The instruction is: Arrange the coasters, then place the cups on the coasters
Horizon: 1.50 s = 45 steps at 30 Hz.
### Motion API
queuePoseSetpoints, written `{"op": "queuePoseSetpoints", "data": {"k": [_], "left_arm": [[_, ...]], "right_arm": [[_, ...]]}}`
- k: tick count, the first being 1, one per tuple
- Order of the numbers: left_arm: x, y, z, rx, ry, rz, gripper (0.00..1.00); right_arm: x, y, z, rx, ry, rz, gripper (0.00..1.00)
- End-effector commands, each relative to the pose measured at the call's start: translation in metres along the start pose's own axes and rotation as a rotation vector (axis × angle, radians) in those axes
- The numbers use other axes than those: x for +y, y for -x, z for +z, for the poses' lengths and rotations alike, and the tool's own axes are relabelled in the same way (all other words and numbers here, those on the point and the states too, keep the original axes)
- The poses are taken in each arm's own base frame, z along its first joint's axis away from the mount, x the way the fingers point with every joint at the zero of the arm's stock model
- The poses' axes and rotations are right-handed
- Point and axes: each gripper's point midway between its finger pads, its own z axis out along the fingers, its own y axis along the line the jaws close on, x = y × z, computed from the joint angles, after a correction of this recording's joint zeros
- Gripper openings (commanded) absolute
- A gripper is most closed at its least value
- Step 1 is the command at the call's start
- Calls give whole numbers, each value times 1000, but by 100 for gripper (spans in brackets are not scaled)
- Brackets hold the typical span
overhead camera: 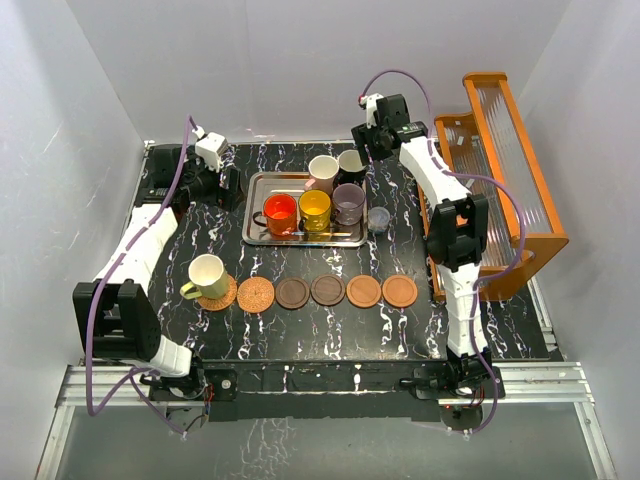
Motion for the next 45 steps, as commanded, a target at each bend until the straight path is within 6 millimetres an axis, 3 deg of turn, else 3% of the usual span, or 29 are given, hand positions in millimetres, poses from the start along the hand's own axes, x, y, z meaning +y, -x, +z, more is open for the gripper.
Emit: {"op": "queuePoseSetpoints", "data": {"k": [1, 12, 18, 24, 31, 45], "left_arm": [[-10, 19, -16, -67, -15, 34, 99], [-12, 19, -15, -76, -26, 36, 99], [-11, 18, -14, -71, -22, 37, 99], [-11, 15, -13, -64, -22, 36, 99], [-11, 14, -12, -61, -24, 36, 99], [-12, 11, -11, -58, -29, 33, 99]], "right_arm": [[-5, 31, -11, -76, -23, 32, 65], [-6, 41, -22, -108, -35, 46, 65], [-4, 32, -13, -84, -31, 67, 61], [8, 31, -12, -81, -9, 72, 56], [20, 15, -2, -44, -9, 73, 54], [18, 5, 17, -24, -72, 101, 44]]}}
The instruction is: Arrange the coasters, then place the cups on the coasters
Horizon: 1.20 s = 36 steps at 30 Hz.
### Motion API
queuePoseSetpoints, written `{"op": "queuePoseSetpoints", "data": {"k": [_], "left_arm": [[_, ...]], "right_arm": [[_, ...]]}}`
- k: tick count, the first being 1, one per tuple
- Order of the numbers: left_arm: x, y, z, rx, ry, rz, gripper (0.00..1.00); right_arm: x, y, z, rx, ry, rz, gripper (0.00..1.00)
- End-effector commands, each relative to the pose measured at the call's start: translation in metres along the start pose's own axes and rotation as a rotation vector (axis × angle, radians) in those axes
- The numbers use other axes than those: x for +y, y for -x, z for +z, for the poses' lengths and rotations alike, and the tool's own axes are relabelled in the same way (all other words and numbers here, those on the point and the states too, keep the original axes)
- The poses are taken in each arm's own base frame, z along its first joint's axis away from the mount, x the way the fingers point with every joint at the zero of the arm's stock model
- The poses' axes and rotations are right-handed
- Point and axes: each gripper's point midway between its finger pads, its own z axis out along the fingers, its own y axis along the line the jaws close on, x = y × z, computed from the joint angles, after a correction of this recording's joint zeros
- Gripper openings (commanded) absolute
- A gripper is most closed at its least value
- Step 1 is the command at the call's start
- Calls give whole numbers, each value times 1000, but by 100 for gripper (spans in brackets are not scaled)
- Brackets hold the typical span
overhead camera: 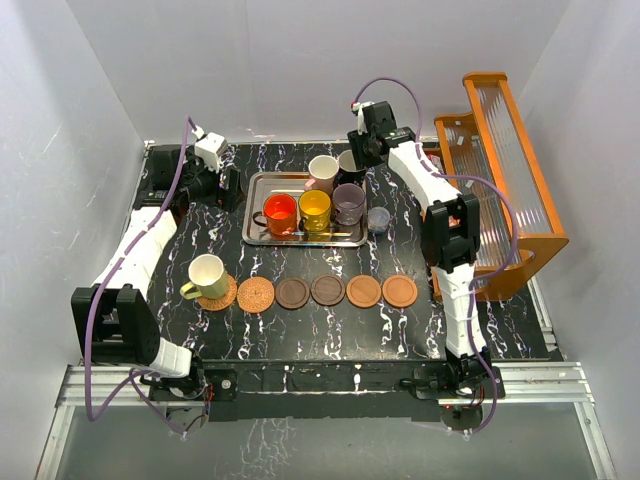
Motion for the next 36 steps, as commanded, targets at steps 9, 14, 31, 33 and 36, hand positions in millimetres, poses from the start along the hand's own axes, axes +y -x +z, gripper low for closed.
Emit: {"op": "queuePoseSetpoints", "data": {"k": [9, 14, 31, 33, 36], "left_arm": [[-9, 7, -8, -35, -23, 23, 99], [-9, 6, -8, -34, -24, 23, 99], [-8, 4, -8, -27, -22, 25, 99], [-8, 4, -8, -25, -20, 25, 99], [-7, 3, -7, -22, -16, 26, 99]], "right_arm": [[0, 17, 11, -69, -45, 33, 40], [5, 14, 12, -65, -30, 38, 34], [4, 26, 12, -95, -44, 57, 20], [2, 31, 10, -109, -54, 58, 19], [-1, 38, 4, -133, -55, 63, 18]]}}
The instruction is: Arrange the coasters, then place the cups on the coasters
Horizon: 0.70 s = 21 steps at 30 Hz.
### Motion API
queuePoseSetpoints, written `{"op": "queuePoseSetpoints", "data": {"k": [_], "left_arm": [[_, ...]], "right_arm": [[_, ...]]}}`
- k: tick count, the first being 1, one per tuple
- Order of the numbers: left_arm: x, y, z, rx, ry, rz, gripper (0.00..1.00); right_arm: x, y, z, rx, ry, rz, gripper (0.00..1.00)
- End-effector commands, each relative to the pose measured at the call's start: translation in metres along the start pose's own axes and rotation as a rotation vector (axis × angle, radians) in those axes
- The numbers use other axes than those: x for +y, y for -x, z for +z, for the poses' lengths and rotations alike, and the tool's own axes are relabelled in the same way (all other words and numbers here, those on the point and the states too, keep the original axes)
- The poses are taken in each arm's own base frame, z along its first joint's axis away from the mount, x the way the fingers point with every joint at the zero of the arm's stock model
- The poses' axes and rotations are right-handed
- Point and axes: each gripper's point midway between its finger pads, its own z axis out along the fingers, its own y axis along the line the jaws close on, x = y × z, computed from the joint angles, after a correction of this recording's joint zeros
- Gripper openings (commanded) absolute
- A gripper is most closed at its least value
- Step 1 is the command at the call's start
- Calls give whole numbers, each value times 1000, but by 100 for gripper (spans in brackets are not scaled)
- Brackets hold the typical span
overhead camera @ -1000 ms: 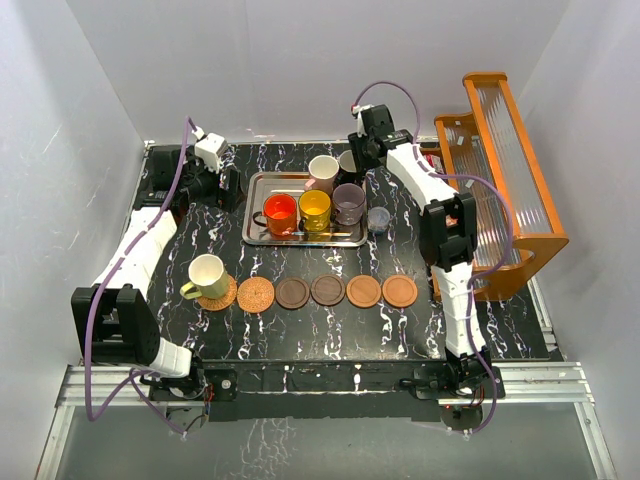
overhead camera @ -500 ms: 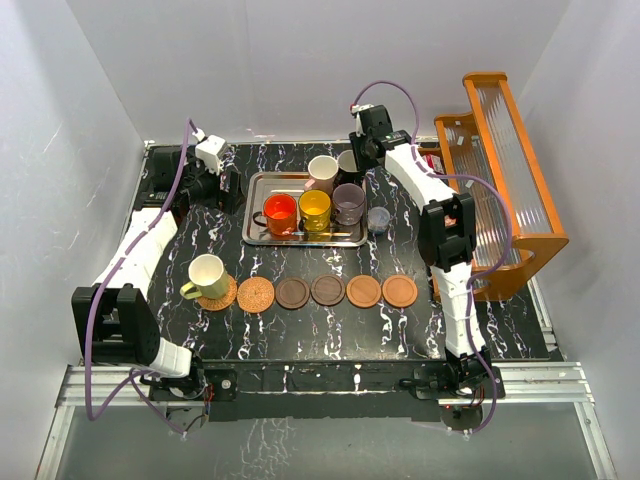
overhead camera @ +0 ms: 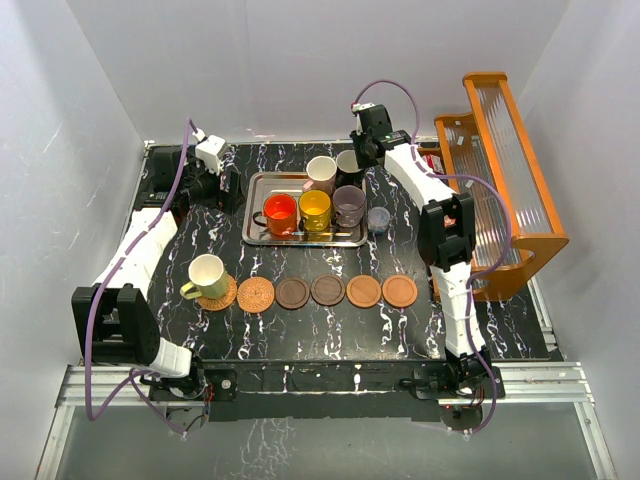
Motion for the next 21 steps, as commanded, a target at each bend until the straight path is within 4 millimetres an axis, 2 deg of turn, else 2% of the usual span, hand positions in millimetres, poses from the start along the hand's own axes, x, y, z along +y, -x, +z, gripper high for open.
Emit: {"op": "queuePoseSetpoints", "data": {"k": [1, 13, 21], "left_arm": [[-5, 10, -9, -34, -8, 32, 99], [-4, 9, -6, -27, -6, 29, 99], [-4, 9, -5, -23, -7, 29, 99]], "right_arm": [[-2, 40, -14, -120, -11, 17, 17], [-12, 61, -29, -186, -1, 82, 6], [-21, 84, -48, -258, -17, 118, 0]]}}
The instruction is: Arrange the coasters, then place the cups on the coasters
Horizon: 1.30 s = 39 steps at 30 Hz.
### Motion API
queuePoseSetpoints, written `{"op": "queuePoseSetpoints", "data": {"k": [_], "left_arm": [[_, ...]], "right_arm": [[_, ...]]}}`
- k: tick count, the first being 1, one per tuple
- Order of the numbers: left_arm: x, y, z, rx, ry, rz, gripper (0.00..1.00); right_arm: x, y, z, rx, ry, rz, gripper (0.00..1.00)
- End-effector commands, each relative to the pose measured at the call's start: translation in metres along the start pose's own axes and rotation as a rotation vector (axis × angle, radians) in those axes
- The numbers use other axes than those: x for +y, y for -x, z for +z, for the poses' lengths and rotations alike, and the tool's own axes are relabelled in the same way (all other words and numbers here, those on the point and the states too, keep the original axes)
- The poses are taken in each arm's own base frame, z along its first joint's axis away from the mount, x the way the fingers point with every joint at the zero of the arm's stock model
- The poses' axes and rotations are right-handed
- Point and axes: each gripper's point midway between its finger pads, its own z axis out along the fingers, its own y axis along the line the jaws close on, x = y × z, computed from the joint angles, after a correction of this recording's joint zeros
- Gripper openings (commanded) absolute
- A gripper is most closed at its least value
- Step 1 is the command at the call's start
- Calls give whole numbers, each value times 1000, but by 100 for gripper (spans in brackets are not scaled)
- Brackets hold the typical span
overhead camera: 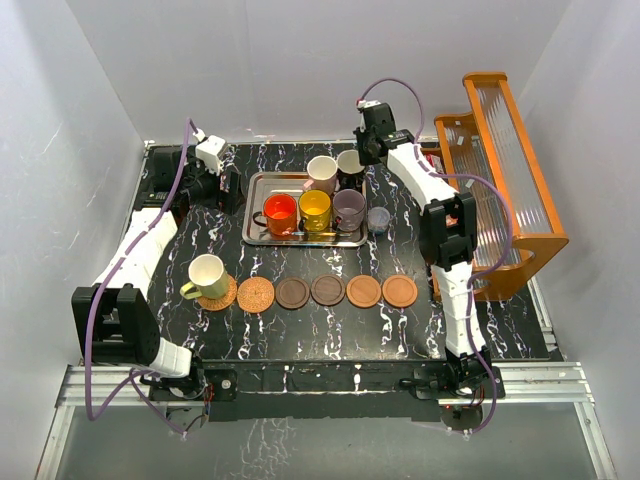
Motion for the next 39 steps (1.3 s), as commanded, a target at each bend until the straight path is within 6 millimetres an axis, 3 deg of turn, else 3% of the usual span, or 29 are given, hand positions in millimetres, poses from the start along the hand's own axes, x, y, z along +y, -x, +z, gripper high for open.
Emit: {"op": "queuePoseSetpoints", "data": {"k": [1, 5, 16, 20, 24, 28, 32, 35, 39], "left_arm": [[-4, 9, -5, -25, -6, 27, 99], [-5, 7, -2, -17, -7, 30, 99], [-8, 18, 1, -13, -9, 48, 99], [-21, 35, 3, -27, -26, 48, 99], [-49, 56, 13, -30, -24, 111, 99], [-74, 89, 21, -68, -55, 65, 99], [-102, 133, 26, -131, -101, 36, 99], [-125, 152, 34, -146, -123, 18, 99], [-135, 169, 46, -151, -119, -44, 98]], "right_arm": [[-10, 82, -51, -241, -15, 54, 0], [-19, 98, -67, -286, -24, 77, 0], [-37, 150, -139, -443, -34, 112, 0], [-32, 162, -165, -488, 0, 121, 0], [-21, 168, -189, -525, 23, 116, 0], [-7, 170, -212, -568, 32, 93, 0], [14, 164, -225, -579, 45, 61, 0], [27, 161, -233, -590, 48, 34, 0], [41, 156, -242, -609, 31, -6, 0]]}}
